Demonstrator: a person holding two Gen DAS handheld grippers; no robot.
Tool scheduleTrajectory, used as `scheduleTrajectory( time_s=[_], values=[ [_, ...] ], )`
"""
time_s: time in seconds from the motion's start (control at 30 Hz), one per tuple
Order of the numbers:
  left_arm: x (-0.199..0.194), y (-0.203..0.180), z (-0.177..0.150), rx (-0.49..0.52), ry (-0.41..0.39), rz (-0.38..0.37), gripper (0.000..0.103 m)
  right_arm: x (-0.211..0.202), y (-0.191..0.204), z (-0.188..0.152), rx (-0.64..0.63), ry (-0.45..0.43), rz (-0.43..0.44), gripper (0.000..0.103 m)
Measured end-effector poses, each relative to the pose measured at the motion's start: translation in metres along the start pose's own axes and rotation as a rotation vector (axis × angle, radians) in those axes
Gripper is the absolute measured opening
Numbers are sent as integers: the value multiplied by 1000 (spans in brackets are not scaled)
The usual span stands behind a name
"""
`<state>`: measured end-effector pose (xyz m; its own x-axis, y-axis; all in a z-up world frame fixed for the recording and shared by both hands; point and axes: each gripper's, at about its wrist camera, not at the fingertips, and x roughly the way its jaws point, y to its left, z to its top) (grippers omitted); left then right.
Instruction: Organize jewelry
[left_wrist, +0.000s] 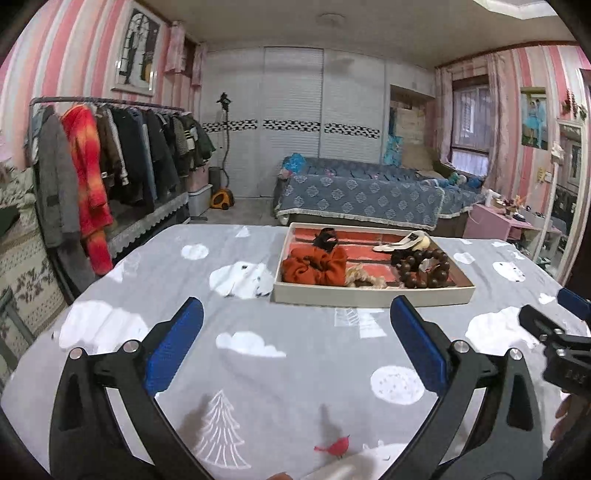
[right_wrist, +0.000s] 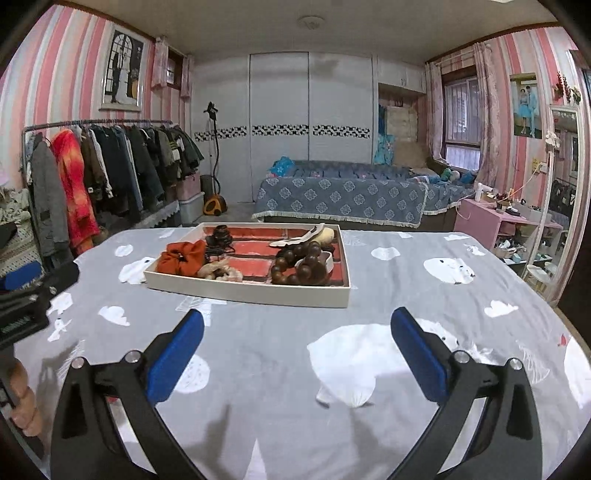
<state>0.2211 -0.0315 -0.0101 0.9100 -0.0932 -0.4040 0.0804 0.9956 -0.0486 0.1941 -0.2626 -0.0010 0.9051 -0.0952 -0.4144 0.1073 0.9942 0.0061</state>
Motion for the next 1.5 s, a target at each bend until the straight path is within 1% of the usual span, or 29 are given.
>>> scheduleTrajectory(
  time_s=[0.07,0.13,0.27,0.5,0.7,0.8,0.93,1.17,1.37,1.5],
  values=[
    [-2,0,-4,2,-7,8,98,-4,2,-3,-14,-5,4,99],
    [-5,1,-3,1,-14,11,98,-6,4,-3,-25,-17,-14,99],
    [-10,2,-4,10,-39,51,98,-14,3,-4,-13,-48,-20,99],
    [-16,-1,-5,30,-58,69,98,-14,2,-3,-8,-39,-41,99],
    [-20,-8,-7,54,-68,65,98,-13,-4,-2,13,-31,-65,99],
    [-23,-12,-8,70,-81,60,98,-15,-3,-2,3,-38,-83,99],
    [-26,-15,-11,79,-79,48,98,-17,1,-1,-20,-48,-99,99],
    [-29,-18,-11,88,-82,41,98,-20,6,-2,-32,-53,-101,99],
    [-26,-17,-11,87,-67,35,98,-24,7,-1,-44,-66,-111,99],
    [-26,-20,-12,104,-71,32,98,-26,5,0,-35,-72,-109,99]
  ],
)
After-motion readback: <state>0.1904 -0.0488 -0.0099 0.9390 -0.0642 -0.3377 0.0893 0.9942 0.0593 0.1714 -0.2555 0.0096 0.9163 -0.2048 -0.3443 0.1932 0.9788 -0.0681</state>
